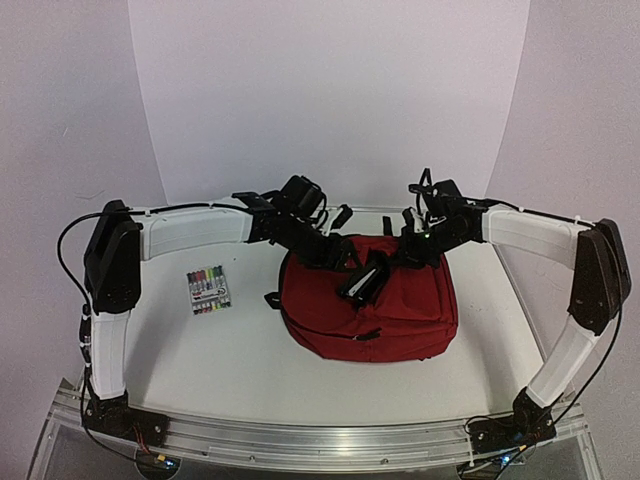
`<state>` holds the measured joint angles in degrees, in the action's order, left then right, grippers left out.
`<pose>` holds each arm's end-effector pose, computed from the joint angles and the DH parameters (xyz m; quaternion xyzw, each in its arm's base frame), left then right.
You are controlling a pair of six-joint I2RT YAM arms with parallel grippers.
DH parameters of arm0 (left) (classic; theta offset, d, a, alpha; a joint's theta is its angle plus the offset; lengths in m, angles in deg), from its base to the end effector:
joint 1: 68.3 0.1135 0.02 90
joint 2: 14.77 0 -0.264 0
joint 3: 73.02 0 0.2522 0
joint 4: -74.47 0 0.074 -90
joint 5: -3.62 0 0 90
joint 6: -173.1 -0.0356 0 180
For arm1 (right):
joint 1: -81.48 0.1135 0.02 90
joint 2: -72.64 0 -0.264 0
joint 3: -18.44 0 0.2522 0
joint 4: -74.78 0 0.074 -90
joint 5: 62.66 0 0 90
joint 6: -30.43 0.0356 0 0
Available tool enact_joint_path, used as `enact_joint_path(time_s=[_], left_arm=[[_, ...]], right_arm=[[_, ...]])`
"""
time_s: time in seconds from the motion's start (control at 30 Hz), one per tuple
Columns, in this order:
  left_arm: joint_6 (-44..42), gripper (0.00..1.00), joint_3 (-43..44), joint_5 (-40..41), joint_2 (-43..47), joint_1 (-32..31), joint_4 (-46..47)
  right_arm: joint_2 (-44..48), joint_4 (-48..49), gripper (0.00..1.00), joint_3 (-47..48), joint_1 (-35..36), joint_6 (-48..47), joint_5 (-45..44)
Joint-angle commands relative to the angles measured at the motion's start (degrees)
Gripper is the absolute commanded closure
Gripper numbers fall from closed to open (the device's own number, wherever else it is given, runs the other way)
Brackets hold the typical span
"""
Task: Pack the student bag
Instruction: Place the stationery in the student bag.
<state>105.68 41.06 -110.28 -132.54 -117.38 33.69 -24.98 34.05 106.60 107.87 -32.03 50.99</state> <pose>0.2974 -0.3651 0.2562 0.2848 0.8597 -0.3764 0.1952 0.3269 0.1782 0.2518 -0.0605 0.9210 0.3228 0.2096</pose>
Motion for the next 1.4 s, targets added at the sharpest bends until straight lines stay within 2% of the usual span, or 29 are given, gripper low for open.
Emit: enact_joint_path(time_s=[0.0,0.2,0.33,0.5,0.63,0.9,1.0,1.2,1.3,1.33,1.37], left_arm=[[-1.17,0.32,-2.54,1.38,3.13,1.97,-1.26],[-0.85,0.31,-2.24,-4.62,-0.65,2.41,-3.29],[0.74,0.31,-1.71,-9.62,-3.09,2.40,0.36],[2.39,0.38,1.26,-13.60,-6.95,2.06,2.07],[2.13,0.49,4.50,-13.94,-8.77,1.65,0.27],[4.66,0.80,6.14,-15.83,-8.15,1.47,4.21],[5.84,0.84,7.08,-17.14,-9.07,1.03,6.09],[6.63,0.92,11.01,-17.47,-12.55,0.56,6.29],[6.85,0.98,13.55,-13.43,-13.70,0.41,4.22],[6.80,1.00,14.26,-10.48,-13.73,0.47,3.25],[6.89,1.00,14.50,-6.68,-13.58,0.47,2.04]], right_arm=[[3.32,0.16,1.00,-0.80,-0.24,-0.74,1.14],[3.32,0.22,1.00,-0.76,-0.25,-0.98,1.46],[3.10,0.25,1.00,-0.83,-0.22,-0.96,1.39],[2.30,0.36,1.00,-0.60,-0.25,-1.10,1.17],[1.84,0.42,1.00,-0.15,-0.29,-0.92,1.75],[1.90,0.51,1.00,0.10,-0.24,-0.41,5.71],[1.82,0.51,1.00,0.38,-0.28,-0.30,7.94],[1.91,0.29,0.92,1.14,-0.26,-0.64,9.43],[2.13,-0.48,0.89,1.51,-0.27,-1.13,9.31],[2.18,-0.73,0.90,1.67,-0.23,-1.29,9.51],[2.30,-0.99,0.95,1.66,-0.22,-1.35,9.57]])
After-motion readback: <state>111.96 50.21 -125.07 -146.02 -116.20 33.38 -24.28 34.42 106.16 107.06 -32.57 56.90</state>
